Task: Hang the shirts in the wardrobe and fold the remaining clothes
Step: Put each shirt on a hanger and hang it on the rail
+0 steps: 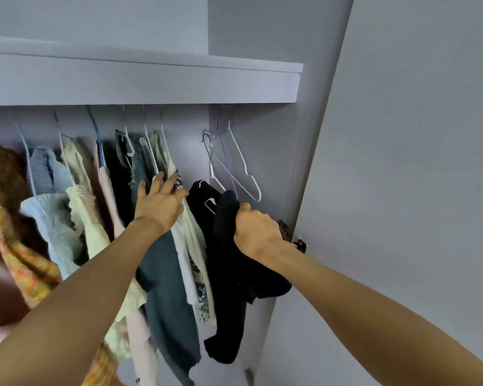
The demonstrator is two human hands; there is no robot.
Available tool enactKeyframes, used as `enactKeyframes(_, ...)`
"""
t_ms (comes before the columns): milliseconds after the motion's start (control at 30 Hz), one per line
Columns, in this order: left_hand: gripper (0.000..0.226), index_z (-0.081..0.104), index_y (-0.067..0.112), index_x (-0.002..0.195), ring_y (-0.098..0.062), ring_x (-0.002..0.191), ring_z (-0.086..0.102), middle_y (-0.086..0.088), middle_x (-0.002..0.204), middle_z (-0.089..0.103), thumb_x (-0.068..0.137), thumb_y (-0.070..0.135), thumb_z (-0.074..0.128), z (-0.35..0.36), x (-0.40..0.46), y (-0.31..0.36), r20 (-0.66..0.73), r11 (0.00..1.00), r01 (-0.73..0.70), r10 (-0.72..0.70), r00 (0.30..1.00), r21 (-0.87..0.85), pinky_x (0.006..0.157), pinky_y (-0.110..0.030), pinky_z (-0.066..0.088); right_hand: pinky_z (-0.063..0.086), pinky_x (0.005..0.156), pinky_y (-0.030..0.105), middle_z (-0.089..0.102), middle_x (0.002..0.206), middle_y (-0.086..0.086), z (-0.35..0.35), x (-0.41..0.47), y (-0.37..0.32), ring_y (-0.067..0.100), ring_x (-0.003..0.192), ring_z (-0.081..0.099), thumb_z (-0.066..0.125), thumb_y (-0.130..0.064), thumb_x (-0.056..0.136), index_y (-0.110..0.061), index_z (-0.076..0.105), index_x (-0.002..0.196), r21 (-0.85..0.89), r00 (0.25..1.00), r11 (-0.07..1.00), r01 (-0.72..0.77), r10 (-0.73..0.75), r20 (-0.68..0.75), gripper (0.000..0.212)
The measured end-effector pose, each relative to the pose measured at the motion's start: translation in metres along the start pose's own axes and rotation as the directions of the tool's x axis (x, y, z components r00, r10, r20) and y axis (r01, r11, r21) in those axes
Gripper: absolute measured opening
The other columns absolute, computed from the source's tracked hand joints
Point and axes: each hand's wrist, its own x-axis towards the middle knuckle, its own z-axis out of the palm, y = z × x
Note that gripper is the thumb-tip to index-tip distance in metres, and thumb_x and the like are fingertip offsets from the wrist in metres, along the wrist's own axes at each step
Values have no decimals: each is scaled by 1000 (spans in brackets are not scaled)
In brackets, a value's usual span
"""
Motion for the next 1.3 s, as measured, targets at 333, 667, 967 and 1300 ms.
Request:
enactKeyframes(333, 49, 33, 34, 143, -16, 145, -1, 10, 157, 10, 96, 26, 47, 8, -14, -35, -73, 969, -15, -3, 997, -246, 113, -48, 13, 37, 71, 38, 58, 111, 24, 8, 90, -45, 42, 102, 55, 43, -3, 89, 4, 41, 115, 235, 982, 971, 42, 4, -191, 27)
enactKeyframes(667, 54, 10, 29, 149, -18, 145, -9, 4, 158, -5, 100, 29, 34, 8, -18, -38, 0, 993, -43, 43, 999, -110, 115, -42, 21, 43, 78, 33, 55, 121, 21, 20, 159, -61, 35, 109, 54, 47, -7, 90, 4, 48, 122, 286, 995, 958, -17, 44, -87, 33)
enactKeyframes(967, 60, 3, 28, 150, -16, 143, -17, 4, 155, -22, 99, 31, 34, 3, -30, -29, 115, 993, 6, 7, 993, -114, 116, -44, 16, 41, 78, 39, 39, 129, 16, 36, 105, -40, 38, 110, 49, 36, -11, 95, -12, 20, 145, 221, 991, 968, 119, -101, -88, 52)
enactKeyframes(1300, 45, 42, 15, 138, -22, 134, 33, -7, 149, 28, 94, 16, 51, 9, -194, 9, -36, 695, 221, -335, 941, -684, 108, -23, 26, 42, 83, 28, 60, 111, 15, 83, -53, -53, 30, 106, 55, 39, -5, 92, -2, 59, 113, 518, 992, 852, 79, -121, 47, 29)
